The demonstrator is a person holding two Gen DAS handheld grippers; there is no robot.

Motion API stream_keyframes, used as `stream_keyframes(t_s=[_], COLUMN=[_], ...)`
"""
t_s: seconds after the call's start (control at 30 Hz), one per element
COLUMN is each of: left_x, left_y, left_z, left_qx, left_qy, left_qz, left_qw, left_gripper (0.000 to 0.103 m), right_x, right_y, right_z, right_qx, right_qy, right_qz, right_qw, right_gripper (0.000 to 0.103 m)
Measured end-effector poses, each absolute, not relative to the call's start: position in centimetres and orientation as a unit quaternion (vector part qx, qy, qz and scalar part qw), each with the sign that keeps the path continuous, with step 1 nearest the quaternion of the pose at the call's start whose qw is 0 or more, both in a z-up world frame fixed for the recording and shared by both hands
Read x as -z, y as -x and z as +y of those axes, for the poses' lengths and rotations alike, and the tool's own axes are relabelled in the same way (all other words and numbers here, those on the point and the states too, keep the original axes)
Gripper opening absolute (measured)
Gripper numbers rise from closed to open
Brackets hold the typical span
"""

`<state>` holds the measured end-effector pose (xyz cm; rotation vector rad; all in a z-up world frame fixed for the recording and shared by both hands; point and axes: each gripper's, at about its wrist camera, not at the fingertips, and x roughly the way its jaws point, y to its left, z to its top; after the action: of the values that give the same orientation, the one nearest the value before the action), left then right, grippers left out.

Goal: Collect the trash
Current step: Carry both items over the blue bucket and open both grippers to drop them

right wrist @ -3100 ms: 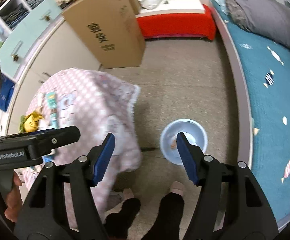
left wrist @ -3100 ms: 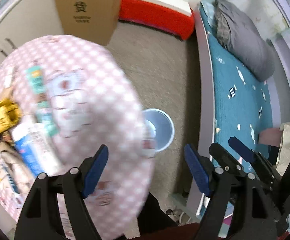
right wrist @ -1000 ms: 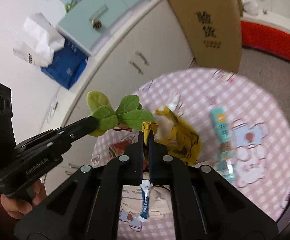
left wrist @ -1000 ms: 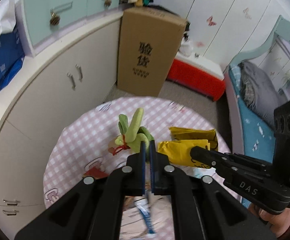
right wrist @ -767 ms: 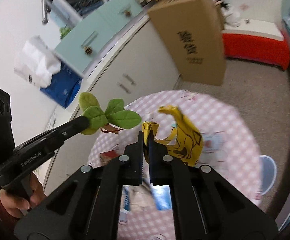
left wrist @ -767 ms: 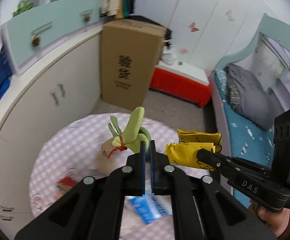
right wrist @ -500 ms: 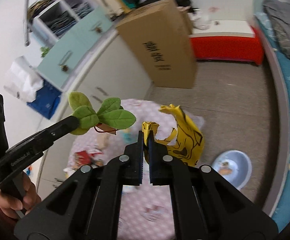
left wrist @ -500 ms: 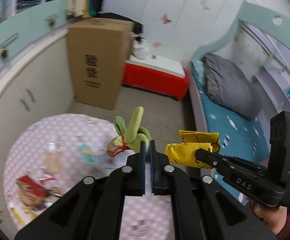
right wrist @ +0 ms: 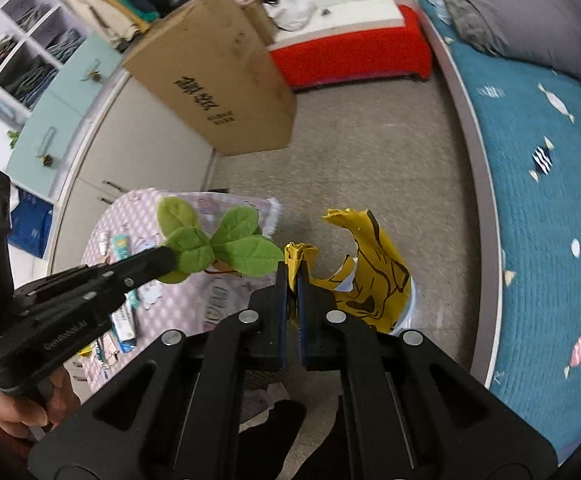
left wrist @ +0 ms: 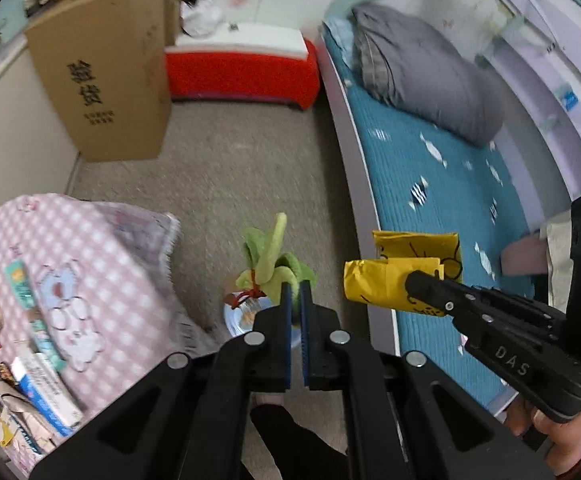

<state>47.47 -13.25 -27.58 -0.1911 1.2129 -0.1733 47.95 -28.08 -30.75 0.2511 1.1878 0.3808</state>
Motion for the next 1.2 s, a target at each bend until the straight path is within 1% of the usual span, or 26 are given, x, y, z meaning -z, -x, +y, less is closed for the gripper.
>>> stream_keyframes(t_s=[0.13,0.17,0.2,0.23,0.27,0.3,0.33,0.53,0.8,0.87,0.97,1.03,1.1,1.2], left_x=[29.4,29.8,30.1,30.4,30.6,30.8,30.8,31.2,30.5,30.3,30.0,29.9,29.8,29.7], left_y=[-48.7,-49.0,-49.2,-49.4,-49.5,-49.6,-49.7,-49.9,-49.3,-49.1,-48.8,-48.5,-48.2,-47.8], left_z=[-15.5,-15.8,-16.2,-16.5,-16.7,-16.8,-16.8,-16.1,-14.4,-13.9,-13.0,-12.4,-11.9,-11.4], left_qx=[0.095,0.096,0.093,0.092,0.091,0.086,0.082,0.062,0.04,0.035,0.027,0.023,0.021,0.019], left_qy=[0.082,0.082,0.078,0.076,0.073,0.071,0.069,0.07,0.071,0.073,0.079,0.084,0.089,0.096], left_qz=[0.59,0.593,0.598,0.602,0.606,0.607,0.608,0.623,0.619,0.617,0.614,0.612,0.611,0.609], left_qw=[0.798,0.795,0.792,0.79,0.787,0.787,0.786,0.777,0.781,0.783,0.785,0.786,0.787,0.787], left_gripper=[0.006,0.009,0.018,0.034,0.042,0.057,0.065,0.073,0.075,0.075,0.075,0.075,0.076,0.076], right_x=[31.7,31.8,31.9,32.0,32.2,32.4,32.6,33.3,33.6,33.6,33.9,33.9,33.8,33.5], right_y=[-48.2,-48.2,-48.0,-48.0,-48.0,-48.1,-48.1,-48.3,-48.4,-48.5,-48.7,-48.7,-48.6,-48.4], right_z=[-29.7,-29.8,-29.7,-29.8,-30.0,-30.0,-30.1,-30.0,-29.0,-28.6,-28.1,-27.8,-27.5,-26.9], right_qx=[-0.166,-0.164,-0.163,-0.161,-0.16,-0.159,-0.158,-0.16,-0.168,-0.169,-0.167,-0.167,-0.163,-0.164], right_qy=[-0.126,-0.126,-0.126,-0.126,-0.127,-0.128,-0.129,-0.133,-0.126,-0.123,-0.12,-0.117,-0.115,-0.108], right_qz=[0.565,0.567,0.568,0.57,0.572,0.573,0.574,0.581,0.585,0.586,0.591,0.592,0.59,0.586], right_qw=[0.799,0.797,0.797,0.796,0.795,0.794,0.793,0.787,0.784,0.783,0.78,0.78,0.783,0.786], right_gripper=[0.004,0.004,0.004,0.004,0.004,0.004,0.004,0.004,0.005,0.008,0.009,0.017,0.06,0.06])
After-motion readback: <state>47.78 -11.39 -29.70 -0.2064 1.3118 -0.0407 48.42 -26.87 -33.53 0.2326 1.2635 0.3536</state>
